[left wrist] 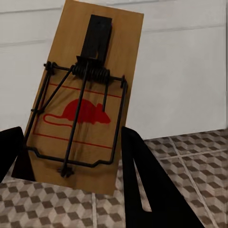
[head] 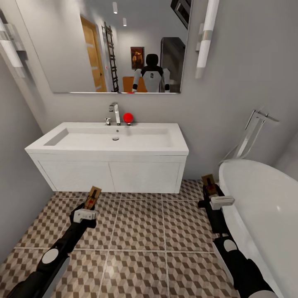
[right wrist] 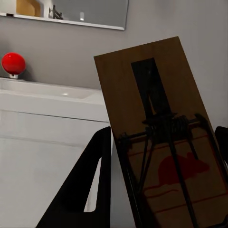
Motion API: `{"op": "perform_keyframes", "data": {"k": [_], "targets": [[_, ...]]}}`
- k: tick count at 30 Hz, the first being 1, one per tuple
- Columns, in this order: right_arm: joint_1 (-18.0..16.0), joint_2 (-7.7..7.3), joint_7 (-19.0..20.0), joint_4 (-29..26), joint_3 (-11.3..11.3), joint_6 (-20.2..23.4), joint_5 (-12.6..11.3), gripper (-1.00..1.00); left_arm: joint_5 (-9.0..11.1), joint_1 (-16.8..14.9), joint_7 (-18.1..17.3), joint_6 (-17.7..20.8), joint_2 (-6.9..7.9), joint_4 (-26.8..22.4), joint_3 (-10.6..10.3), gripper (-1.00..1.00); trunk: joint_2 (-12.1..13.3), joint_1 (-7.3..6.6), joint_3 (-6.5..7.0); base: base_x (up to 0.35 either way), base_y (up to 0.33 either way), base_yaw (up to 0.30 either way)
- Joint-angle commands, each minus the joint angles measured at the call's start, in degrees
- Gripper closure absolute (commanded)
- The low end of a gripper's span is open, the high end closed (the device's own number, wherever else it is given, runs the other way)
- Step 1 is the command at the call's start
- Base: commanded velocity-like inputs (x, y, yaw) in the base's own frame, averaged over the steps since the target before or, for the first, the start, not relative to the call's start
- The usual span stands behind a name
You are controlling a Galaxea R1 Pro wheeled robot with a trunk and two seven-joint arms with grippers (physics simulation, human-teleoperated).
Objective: Take the four mousetraps from the cabinet in the bathroom and place them on the bathroom floor. Make sure all four end up on the same floor surface, and ensure that at least two of them are either under or directly next to the same bathroom sink.
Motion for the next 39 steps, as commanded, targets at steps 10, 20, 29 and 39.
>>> {"op": "perform_keyframes", "data": {"k": [10, 20, 29, 39], "targets": [[0.2, 0.02, 0.1, 6.6, 0.3, -5.2, 0.2, 1.0, 0.4, 1.2, 0.0, -0.5, -0.24, 3.2, -0.1, 1.0, 0.0, 0.0, -0.05, 0.0, 0.0, 0.0], [0.3, 1.87, -0.1, 14.2, 0.4, 4.6, 0.3, 1.0, 0.4, 1.6, 0.0, -0.5, -0.92, 5.4, -0.1, 1.0, 0.0, 0.0, -0.05, 0.0, 0.0, 0.0], [0.3, 2.0, 0.9, 3.6, 0.5, 21.0, 0.1, 1.0, 0.4, 1.6, 0.0, -0.3, -1.29, 5.4, -0.1, 1.0, 0.0, 0.0, -0.05, 0.0, 0.0, 0.0], [0.3, 2.01, 0.8, 2.5, 0.5, 21.8, 0.1, 1.0, 0.2, 1.6, 0.1, 0.7, -1.42, 5.1, 0.0, 1.0, 0.0, 0.0, -0.05, 0.0, 0.0, 0.0]]}}
